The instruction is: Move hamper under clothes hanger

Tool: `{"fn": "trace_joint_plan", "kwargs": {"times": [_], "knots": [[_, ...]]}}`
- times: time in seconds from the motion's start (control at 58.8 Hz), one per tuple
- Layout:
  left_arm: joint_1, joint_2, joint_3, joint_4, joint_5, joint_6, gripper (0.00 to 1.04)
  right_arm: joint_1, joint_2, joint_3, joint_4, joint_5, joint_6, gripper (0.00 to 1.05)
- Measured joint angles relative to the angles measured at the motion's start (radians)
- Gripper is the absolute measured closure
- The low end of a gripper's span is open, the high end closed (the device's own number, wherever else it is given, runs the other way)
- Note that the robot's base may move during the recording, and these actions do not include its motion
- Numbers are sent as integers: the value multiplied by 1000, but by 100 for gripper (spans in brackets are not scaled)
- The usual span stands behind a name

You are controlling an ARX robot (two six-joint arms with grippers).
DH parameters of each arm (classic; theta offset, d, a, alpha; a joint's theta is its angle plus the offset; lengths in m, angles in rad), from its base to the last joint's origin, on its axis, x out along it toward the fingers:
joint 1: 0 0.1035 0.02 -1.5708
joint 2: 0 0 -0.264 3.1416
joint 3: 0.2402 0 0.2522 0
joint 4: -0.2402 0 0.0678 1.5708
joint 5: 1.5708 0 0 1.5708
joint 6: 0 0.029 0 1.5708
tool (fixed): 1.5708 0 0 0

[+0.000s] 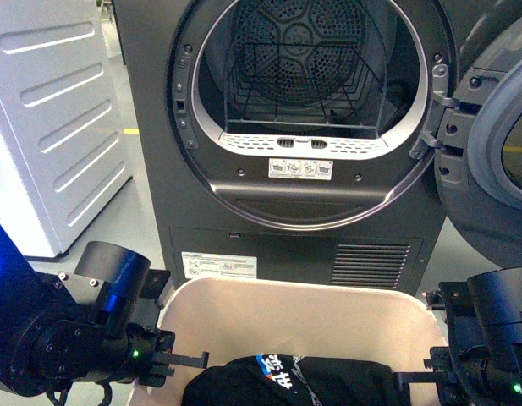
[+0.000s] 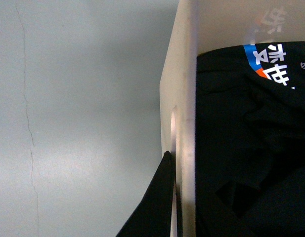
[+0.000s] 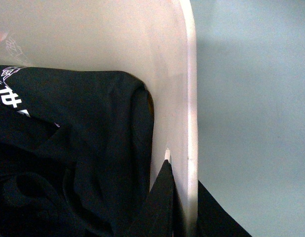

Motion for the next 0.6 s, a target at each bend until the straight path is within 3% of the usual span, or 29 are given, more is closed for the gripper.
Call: {"fn": "trace_joint_plan", "kwargs": {"times": [0.595], "knots": [[7,-111,-53,-6,-22,5,101,13,-93,-35,-2,-18,-6,102]]}}
